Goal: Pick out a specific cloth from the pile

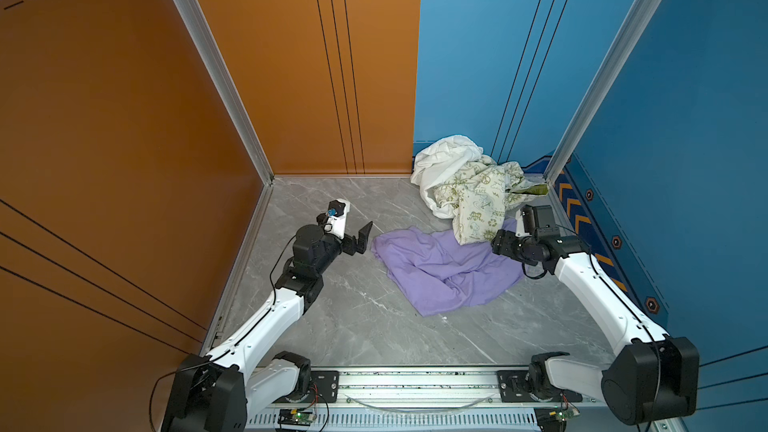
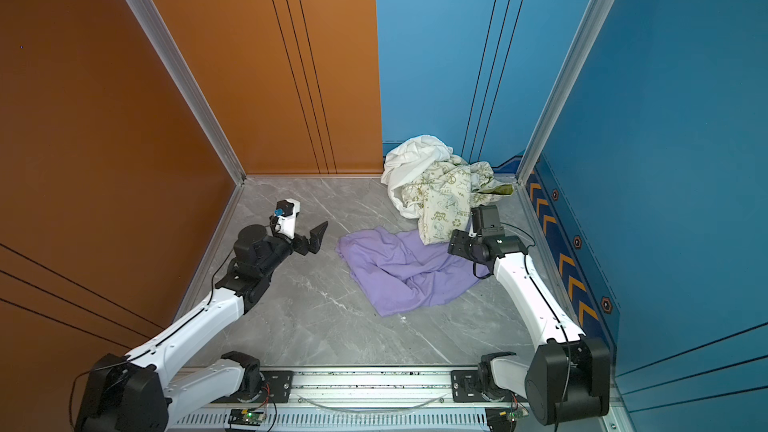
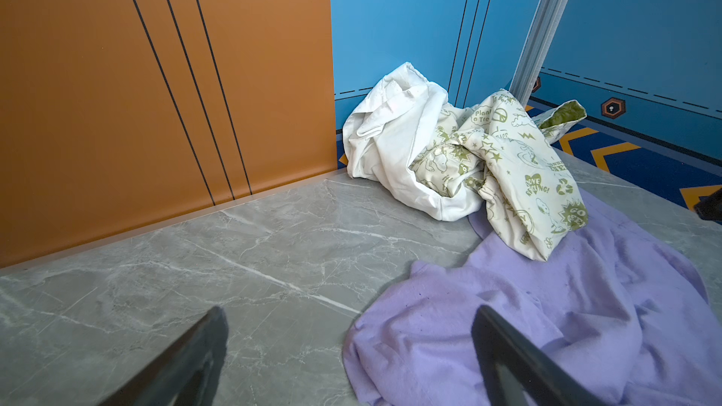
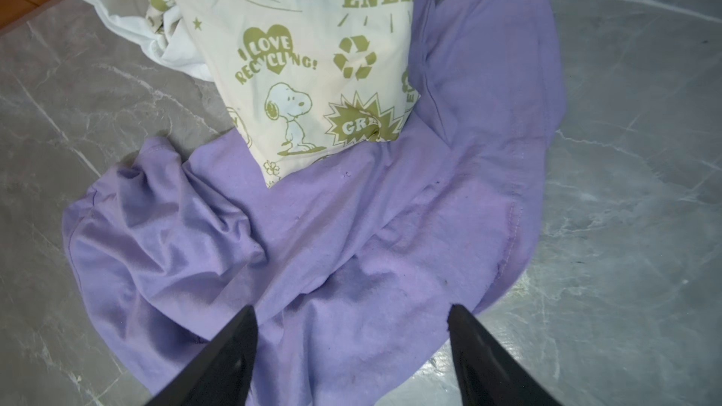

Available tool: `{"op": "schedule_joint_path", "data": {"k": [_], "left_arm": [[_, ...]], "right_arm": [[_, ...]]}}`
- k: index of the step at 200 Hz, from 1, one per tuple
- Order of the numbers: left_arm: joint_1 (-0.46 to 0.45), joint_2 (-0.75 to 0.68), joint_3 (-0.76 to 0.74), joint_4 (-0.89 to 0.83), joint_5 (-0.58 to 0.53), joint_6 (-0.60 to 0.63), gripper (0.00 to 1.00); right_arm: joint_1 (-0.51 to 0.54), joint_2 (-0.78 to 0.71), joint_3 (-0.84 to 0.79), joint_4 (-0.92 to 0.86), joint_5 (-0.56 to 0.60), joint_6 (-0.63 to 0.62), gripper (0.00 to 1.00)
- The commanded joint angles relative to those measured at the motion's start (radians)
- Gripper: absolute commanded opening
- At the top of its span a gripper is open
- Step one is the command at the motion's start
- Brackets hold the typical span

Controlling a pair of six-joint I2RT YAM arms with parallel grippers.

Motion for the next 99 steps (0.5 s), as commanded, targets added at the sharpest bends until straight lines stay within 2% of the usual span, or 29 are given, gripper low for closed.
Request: {"op": "schedule_joint_path", "data": {"k": [1, 20, 51, 99], "left_arm": [[-0.012, -0.012, -0.018, 0.002, 0.001, 0.023, 0.98], [-0.013, -0.012, -0.017, 0.002, 0.001, 0.022, 0.98], [-0.012, -0.012, -0.015, 0.002, 0.002, 0.023, 0.98], [-0.014, -0.014, -0.016, 0.002, 0.001, 0.023, 0.98]], "right_arm": [[-0.031, 0.022, -0.052, 0.091, -0.009, 0.115, 0.79], [-0.047, 0.028, -0.085, 0.108, 0.071, 0.203, 0.79], [-0.071, 0.05, -0.123, 0.108, 0.151, 0.28, 0.8], [-0.134, 0.11, -0.15, 0.111, 0.131, 0.326, 0.78]]}}
